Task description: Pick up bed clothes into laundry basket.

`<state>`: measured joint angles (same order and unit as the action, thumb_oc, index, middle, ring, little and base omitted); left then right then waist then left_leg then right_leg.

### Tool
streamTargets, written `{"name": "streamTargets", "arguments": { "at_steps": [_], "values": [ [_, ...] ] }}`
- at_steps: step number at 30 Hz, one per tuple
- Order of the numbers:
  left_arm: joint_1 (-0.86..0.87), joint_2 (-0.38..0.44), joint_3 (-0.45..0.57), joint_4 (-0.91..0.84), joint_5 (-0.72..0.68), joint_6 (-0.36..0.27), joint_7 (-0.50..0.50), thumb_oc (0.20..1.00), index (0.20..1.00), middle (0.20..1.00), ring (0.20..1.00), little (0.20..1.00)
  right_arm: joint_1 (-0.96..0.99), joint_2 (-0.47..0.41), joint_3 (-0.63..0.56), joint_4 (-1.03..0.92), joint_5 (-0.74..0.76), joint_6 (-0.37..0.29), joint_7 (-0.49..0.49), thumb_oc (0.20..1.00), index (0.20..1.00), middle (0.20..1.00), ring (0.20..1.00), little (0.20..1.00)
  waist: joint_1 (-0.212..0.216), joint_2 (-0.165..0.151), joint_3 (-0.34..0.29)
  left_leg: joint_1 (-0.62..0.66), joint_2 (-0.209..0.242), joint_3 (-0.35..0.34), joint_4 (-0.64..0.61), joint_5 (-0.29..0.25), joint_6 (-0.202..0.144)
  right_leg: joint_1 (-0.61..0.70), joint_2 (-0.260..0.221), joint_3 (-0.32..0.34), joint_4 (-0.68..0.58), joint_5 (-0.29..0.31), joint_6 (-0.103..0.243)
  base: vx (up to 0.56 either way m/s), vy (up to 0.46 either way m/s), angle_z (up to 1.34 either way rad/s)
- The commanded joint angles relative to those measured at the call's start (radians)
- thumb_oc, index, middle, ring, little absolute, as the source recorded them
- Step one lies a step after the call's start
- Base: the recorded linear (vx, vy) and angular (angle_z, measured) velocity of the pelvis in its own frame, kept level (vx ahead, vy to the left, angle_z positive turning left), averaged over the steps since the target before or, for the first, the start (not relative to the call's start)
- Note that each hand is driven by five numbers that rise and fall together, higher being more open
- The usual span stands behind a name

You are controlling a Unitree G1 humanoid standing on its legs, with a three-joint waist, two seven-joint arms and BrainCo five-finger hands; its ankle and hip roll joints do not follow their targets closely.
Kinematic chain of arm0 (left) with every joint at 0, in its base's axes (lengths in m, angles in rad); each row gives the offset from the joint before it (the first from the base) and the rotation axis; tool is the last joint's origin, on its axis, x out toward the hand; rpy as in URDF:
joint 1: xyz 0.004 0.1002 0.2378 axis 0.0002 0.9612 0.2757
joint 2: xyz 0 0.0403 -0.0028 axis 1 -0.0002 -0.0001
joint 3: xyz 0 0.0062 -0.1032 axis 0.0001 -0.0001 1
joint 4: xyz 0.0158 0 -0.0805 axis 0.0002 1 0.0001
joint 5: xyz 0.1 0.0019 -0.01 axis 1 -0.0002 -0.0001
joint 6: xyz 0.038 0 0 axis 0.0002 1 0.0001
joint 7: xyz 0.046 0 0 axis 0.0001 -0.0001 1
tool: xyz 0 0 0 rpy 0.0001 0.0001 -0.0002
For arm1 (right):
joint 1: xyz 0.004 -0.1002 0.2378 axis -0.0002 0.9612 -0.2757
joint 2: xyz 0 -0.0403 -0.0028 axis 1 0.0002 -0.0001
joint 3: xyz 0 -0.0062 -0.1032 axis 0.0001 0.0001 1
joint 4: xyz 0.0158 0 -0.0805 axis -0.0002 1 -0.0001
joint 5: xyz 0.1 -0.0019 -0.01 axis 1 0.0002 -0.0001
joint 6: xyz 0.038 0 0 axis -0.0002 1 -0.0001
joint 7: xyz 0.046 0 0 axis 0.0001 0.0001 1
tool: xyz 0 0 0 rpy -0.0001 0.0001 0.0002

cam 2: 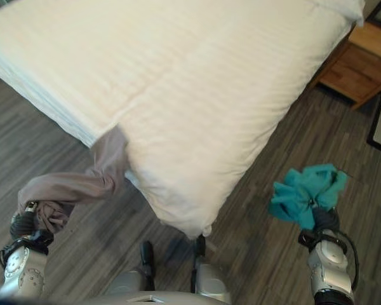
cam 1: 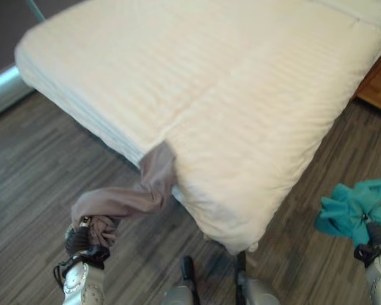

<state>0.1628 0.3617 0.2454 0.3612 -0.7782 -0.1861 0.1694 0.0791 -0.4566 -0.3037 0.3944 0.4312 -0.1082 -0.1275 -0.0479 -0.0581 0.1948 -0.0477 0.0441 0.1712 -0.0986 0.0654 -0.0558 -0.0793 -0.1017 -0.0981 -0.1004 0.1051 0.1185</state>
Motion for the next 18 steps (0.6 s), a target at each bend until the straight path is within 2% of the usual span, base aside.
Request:
{"name": "streamTargets", "arguments": {
  "at_steps": [1,4,6,10,11,16,17,18],
  "values": [
    [-0.065,0.044,0.040,-0.112,0.054,-0.054,-0.020,0.200,0.200,0.200,0.200,0.200,-0.027,-0.040,-0.040,-0.128,-0.023,-0.068,-0.020,0.200,0.200,0.200,0.200,0.200,0.007,0.029,-0.064,0.051,0.006,-0.016,0.011,-0.040,0.001,0.043,-0.019,-0.023,0.077,-0.072,0.031,0.01,-0.038,0.17],
    [-0.041,0.009,0.031,-0.221,0.050,-0.057,-0.036,0.200,0.200,0.200,0.200,0.200,-0.008,-0.002,-0.040,-0.277,-0.051,-0.076,-0.004,0.200,0.200,0.200,0.200,0.200,0.009,0.038,-0.093,0.092,0.007,-0.024,0.011,-0.044,0.005,0.077,-0.018,-0.026,0.109,-0.101,0.025,0.04,-0.044,0.09],
    [-0.044,-0.010,-0.012,-0.280,0.061,-0.047,-0.055,0.200,0.200,0.200,0.200,0.200,-0.017,0.024,-0.026,-0.340,-0.052,-0.085,0.003,0.200,0.200,0.200,0.200,0.200,0.005,0.046,-0.103,0.107,0.007,-0.025,0.011,-0.036,0.007,0.090,-0.019,-0.028,0.123,-0.103,0.019,-0.03,-0.032,0.02],
    [-0.025,-0.038,-0.049,-0.341,0.067,-0.034,-0.073,0.200,0.200,0.200,0.200,0.200,-0.007,0.055,-0.009,-0.401,-0.047,-0.091,0.016,0.200,0.200,0.200,0.200,0.200,-0.002,0.055,-0.122,0.129,0.008,-0.029,0.011,-0.039,0.008,0.109,-0.016,-0.031,0.136,-0.118,0.015,0.00,-0.006,0.01],
    [0.057,-0.062,0.051,-0.376,0.463,-0.111,0.039,0.200,0.200,0.200,0.200,0.200,0.072,0.048,0.032,-0.444,0.093,-0.149,0.141,0.200,0.200,0.200,0.200,0.200,-0.033,0.032,-0.114,0.141,0.046,0.001,0.014,-0.067,0.000,0.110,0.017,0.041,0.106,-0.129,-0.008,0.01,-0.031,-0.01],
    [0.039,-0.054,0.043,-0.401,0.455,-0.121,0.046,0.200,0.200,0.200,0.200,0.200,0.072,0.053,0.020,-0.436,0.078,-0.157,0.132,0.200,0.200,0.200,0.200,0.200,-0.040,0.031,-0.118,0.145,0.055,0.002,0.018,-0.068,-0.007,0.121,0.021,0.040,0.086,-0.127,-0.012,-0.01,-0.041,-0.04],
    [0.001,-0.040,0.035,-0.407,0.445,-0.126,0.055,0.200,0.200,0.200,0.200,0.200,0.058,0.050,0.032,-0.434,0.086,-0.166,0.122,0.200,0.200,0.200,0.200,0.200,-0.051,0.018,-0.105,0.129,0.066,0.007,0.095,-0.075,-0.014,0.119,0.023,0.058,0.095,-0.126,-0.020,-0.08,-0.109,-0.06],
    [-0.016,-0.033,0.033,-0.414,0.438,-0.136,0.060,0.200,0.200,0.200,0.200,0.200,0.050,0.046,0.034,-0.444,0.082,-0.171,0.120,0.200,0.200,0.200,0.200,0.200,-0.049,0.011,-0.083,0.100,0.071,-0.021,0.187,-0.092,-0.018,0.115,0.027,0.079,0.111,-0.133,-0.028,-0.14,-0.079,-0.20]
  ]
}}
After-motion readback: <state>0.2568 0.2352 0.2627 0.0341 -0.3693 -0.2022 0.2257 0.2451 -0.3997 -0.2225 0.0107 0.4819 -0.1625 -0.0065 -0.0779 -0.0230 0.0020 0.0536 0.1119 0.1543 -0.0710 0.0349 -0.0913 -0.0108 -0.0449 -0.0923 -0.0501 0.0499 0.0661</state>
